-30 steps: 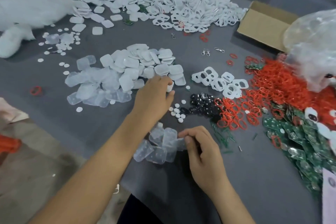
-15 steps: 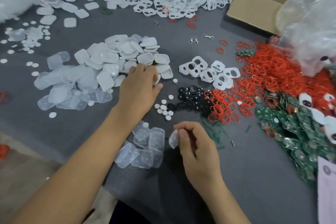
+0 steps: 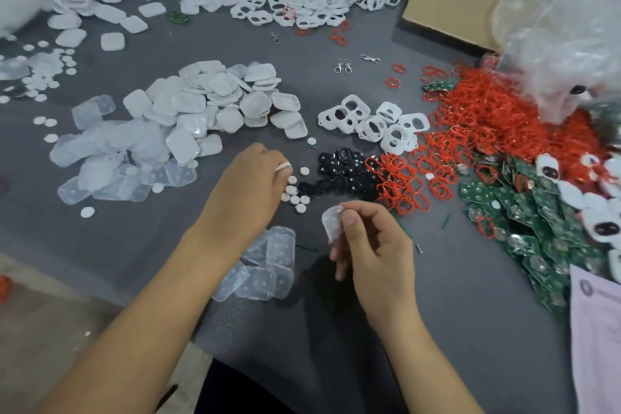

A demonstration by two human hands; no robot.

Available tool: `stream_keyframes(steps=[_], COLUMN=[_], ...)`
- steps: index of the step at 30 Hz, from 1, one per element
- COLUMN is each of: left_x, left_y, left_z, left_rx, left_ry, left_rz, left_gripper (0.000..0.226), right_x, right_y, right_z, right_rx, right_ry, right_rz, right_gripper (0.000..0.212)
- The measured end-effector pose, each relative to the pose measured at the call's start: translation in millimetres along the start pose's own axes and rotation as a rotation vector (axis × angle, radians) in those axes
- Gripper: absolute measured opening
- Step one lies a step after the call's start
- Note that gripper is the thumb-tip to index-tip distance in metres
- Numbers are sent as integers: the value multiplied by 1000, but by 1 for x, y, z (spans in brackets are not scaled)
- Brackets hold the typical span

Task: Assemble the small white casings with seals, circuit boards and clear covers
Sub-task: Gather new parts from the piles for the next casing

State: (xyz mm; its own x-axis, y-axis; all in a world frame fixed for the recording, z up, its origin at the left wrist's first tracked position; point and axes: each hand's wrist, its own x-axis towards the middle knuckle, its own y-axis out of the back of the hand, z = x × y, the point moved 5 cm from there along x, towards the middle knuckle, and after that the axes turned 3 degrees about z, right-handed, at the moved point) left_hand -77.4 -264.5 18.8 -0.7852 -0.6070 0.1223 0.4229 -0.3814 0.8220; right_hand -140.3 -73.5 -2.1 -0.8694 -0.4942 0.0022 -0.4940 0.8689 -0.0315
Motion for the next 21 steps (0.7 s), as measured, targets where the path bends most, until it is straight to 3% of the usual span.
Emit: stream_keyframes(steps=[2,5,9,13,17,21], left_x=[-3,-14,-32,-42,-42,-39], left_y=[7,19,-7,-28,-39,-50], left_z=[3,11,22,36,51,69], left_rx=[-47,-375,-994,-1613,-1617,-1519], left_ry=[-30,18,323,593,598,540], left_rz=[75,189,-16,-183,-251,-318], left_gripper=[22,15,24,47,46,35], right_x=[0,0,4,10,15,27], right_y=[0,-3,-4,6,14,22], right_z=[-2,-4,-9,-13,-20,-31], right_rx=[-24,53,165,38,-103,-322], right_ry=[35,25,-25,3,68,182], right_rz=[3,7,0,53,85,138], right_gripper=[11,11,23,8,7,19])
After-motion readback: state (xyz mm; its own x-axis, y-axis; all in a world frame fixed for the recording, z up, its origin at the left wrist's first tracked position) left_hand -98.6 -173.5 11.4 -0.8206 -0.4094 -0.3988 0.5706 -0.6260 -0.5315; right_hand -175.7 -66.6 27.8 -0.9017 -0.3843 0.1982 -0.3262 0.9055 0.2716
